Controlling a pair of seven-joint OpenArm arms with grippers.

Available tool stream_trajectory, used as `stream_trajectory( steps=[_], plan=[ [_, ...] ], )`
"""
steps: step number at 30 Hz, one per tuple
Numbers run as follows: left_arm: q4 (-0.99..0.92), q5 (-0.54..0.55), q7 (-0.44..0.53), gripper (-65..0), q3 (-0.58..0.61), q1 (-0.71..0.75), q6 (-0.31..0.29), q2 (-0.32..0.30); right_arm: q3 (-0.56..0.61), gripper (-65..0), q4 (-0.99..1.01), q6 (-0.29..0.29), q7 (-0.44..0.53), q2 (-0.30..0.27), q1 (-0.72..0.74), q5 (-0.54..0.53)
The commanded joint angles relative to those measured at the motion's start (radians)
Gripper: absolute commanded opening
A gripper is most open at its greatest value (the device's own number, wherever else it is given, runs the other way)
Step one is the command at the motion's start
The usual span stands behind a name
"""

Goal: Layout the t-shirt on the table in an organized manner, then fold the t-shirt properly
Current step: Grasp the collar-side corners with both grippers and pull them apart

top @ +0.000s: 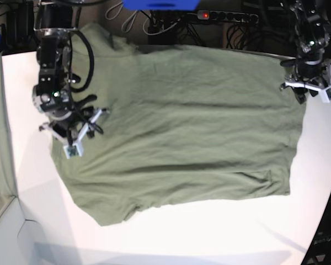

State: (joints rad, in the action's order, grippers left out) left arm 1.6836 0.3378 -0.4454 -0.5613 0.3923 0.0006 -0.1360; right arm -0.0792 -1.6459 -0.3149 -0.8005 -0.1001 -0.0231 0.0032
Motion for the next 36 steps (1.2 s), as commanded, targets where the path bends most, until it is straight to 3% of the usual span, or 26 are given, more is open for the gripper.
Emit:
stream_trajectory(
  steps=[1, 4, 11, 15, 24, 36],
  plan=[
    [-0.009, -0.004, 0.013, -38.4, 0.001, -0.006, 0.002, -0.011, -0.004, -41.1, 0.014, 0.010, 0.022, -0.007, 0.022, -0.002],
    [-0.056, -0.003, 0.013, -38.4, 0.004, -0.039, 0.002, -0.011, -0.006, -41.1, 0.128, 0.010, 0.045, -0.016, 0.055, -0.002],
    [-0.193, -0.006, 0.015, -38.4, 0.004, -0.117, 0.002, -0.006, -0.006, -41.0, 0.408, 0.010, 0.201, -0.051, 0.170, -0.001],
    [-0.265, -0.006, 0.015, -38.4, 0.004, -0.168, 0.002, -0.006, -0.006, -41.0, 0.491, 0.010, 0.224, -0.063, 0.236, -0.001],
    [-0.319, -0.006, 0.015, -38.4, -0.001, -0.235, 0.002, -0.014, -0.008, -40.5, 0.273, 0.010, 0.218, -0.062, 0.197, -0.001],
    [-0.013, 0.004, -0.049, -38.2, -0.015, -0.157, 0.002, -0.004, -0.008, -40.5, -0.018, 0.010, 0.215, -0.057, 0.024, -0.001]
  ],
)
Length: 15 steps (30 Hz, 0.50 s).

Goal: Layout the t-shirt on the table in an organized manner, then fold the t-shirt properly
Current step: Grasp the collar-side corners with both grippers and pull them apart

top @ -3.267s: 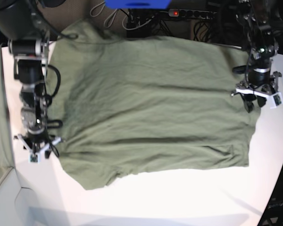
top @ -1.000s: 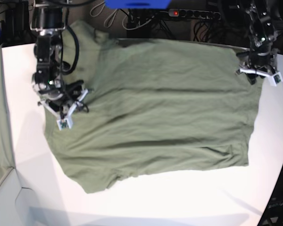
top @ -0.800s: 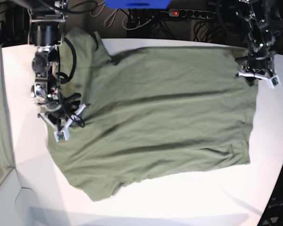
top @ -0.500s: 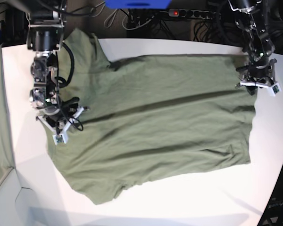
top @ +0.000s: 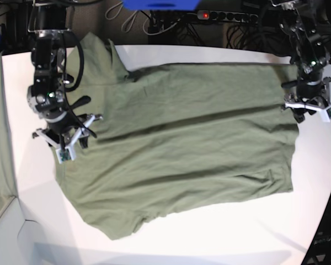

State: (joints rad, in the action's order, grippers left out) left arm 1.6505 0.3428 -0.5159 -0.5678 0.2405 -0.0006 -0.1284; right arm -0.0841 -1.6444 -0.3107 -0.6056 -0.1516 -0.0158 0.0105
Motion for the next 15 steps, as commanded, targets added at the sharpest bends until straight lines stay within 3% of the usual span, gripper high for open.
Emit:
stream_trajectory(
  steps=[1, 8, 15],
  plan=[
    [0.014, -0.001, 0.017, -38.0, -0.022, -0.005, 0.003, -0.010, -0.003, -40.5, -0.020, 0.006, 0.020, -0.006, 0.003, -0.008],
    [0.020, -0.001, 0.009, -37.9, -0.114, 0.004, 0.003, 0.020, -0.004, -40.4, -0.021, 0.006, 0.020, -0.004, -0.095, -0.008],
    [0.121, -0.001, -0.270, -37.8, -0.177, 0.030, 0.003, 0.046, -0.019, -33.1, -0.132, 0.006, 0.020, -0.004, -0.210, -0.008]
  ],
)
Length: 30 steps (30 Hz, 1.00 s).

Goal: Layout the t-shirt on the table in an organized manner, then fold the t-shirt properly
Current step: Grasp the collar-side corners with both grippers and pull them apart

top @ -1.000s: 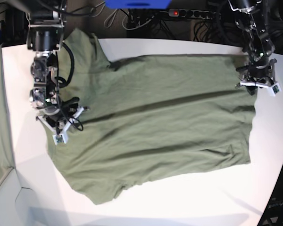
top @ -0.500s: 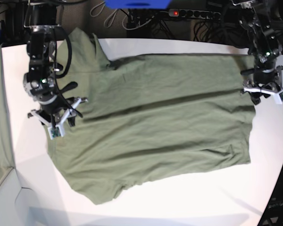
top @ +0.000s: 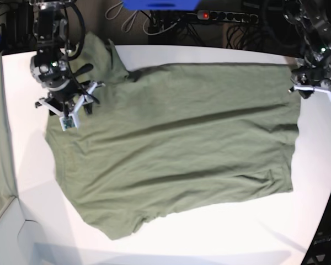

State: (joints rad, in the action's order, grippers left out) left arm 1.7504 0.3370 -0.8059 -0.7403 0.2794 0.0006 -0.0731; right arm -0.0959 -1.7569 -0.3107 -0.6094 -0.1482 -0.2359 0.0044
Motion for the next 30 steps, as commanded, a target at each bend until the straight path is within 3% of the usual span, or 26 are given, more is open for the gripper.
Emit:
stream_trajectory(
  steps=[1, 4, 9, 11, 17, 22, 30],
  plan=[
    [0.038, 0.004, -0.011, -37.8, -0.028, -0.004, 0.000, -0.006, -0.018, -32.4, -0.045, 0.006, 0.024, -0.004, -0.010, -0.002],
    [0.075, 0.004, -0.034, -36.4, -0.072, 0.021, 0.000, 0.012, -0.048, -32.2, -0.108, 0.006, 0.024, 0.014, -0.059, -0.002],
    [0.075, 0.004, -0.040, -20.4, -0.074, 0.067, 0.000, 0.000, -0.049, -32.0, -0.145, 0.006, 0.024, 0.015, -0.135, -0.002],
    [0.075, 0.004, -0.034, -17.8, -0.072, 0.085, -0.001, 0.000, -0.049, -31.9, -0.143, 0.006, 0.024, 0.015, -0.151, -0.002],
    [0.070, 0.004, -0.034, -17.4, -0.018, 0.105, -0.006, 0.003, -0.057, -31.9, -0.142, 0.006, 0.024, 0.015, -0.174, -0.002],
    [0.007, -0.005, 0.012, -17.4, 0.003, 0.096, -0.126, 0.009, -0.057, -31.9, -0.142, 0.006, 0.029, 0.015, -0.190, -0.002],
    [-0.019, -0.005, 0.029, -17.7, 0.000, 0.106, -0.146, 0.006, -0.089, -32.0, -0.143, 0.006, 0.026, 0.015, -0.196, -0.002]
  ],
)
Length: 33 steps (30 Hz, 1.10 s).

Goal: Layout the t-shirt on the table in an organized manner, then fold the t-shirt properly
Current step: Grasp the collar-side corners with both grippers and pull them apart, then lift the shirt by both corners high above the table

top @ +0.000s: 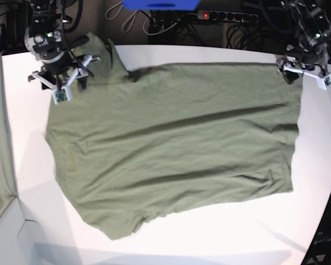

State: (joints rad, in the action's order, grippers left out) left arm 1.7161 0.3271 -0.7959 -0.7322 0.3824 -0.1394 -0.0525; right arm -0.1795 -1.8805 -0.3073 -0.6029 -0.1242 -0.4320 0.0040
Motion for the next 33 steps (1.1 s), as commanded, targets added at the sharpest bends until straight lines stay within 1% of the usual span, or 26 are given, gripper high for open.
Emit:
stream_trajectory(
  steps=[1, 5, 8, 12, 15, 17, 20, 22, 23, 26, 28, 31, 33],
  plan=[
    [0.011, 0.005, 0.020, -17.7, -0.011, 0.011, -0.006, -0.017, -0.010, -32.0, -0.020, 0.003, 0.019, -0.009, 0.000, -0.002],
    [-0.058, 0.005, 0.020, -17.8, -0.045, -0.006, -0.007, -0.020, -0.030, -32.0, -0.021, 0.003, 0.019, -0.009, 0.000, -0.002],
    [-0.098, 0.005, 0.025, -17.8, -0.046, -0.009, -0.007, -0.028, -0.030, -32.0, -0.021, 0.003, 0.019, -0.009, 0.000, -0.002],
    [-0.138, 0.005, 0.089, -17.9, -0.022, -0.009, -0.007, -0.039, -0.030, -32.0, -0.021, 0.003, 0.019, -0.009, 0.000, -0.002],
    [-0.167, 0.005, 0.106, -18.3, -0.020, -0.010, -0.007, -0.039, -0.030, -32.0, -0.021, 0.003, 0.019, -0.009, -0.003, -0.002],
    [-0.178, 0.005, 0.105, -22.5, -0.020, -0.023, -0.007, -0.039, -0.030, -32.0, -0.021, 0.003, 0.019, -0.009, -0.011, -0.002],
    [-0.184, 0.005, 0.106, -33.8, -0.020, -0.024, -0.007, -0.039, -0.030, -32.0, -0.020, 0.003, 0.019, -0.009, -0.012, -0.002],
    [-0.186, 0.005, 0.105, -39.8, -0.020, -0.026, -0.007, -0.039, -0.030, -32.0, -0.020, 0.003, 0.019, -0.010, -0.012, -0.002],
    [-0.186, 0.005, 0.103, -40.9, -0.020, -0.029, -0.007, -0.039, -0.030, -32.0, -0.020, 0.003, 0.019, -0.010, -0.012, -0.002],
    [-0.187, 0.004, 0.103, -39.4, -0.022, -0.030, -0.007, -0.040, -0.030, -32.0, -0.020, 0.003, 0.019, -0.010, -0.012, -0.002],
    [-0.189, 0.004, 0.103, -39.4, -0.022, -0.030, -0.007, -0.057, -0.030, -32.0, -0.020, 0.003, 0.019, -0.010, -0.012, -0.002],
    [-0.189, 0.004, 0.100, -39.9, -0.020, -0.047, -0.007, -0.062, -0.030, -32.1, -0.018, 0.003, 0.019, -0.010, -0.012, -0.002],
    [-0.189, 0.004, 0.100, -44.1, -0.019, -0.052, -0.007, -0.063, -0.030, -32.2, -0.018, 0.003, 0.019, -0.010, -0.012, -0.002]
  ],
)
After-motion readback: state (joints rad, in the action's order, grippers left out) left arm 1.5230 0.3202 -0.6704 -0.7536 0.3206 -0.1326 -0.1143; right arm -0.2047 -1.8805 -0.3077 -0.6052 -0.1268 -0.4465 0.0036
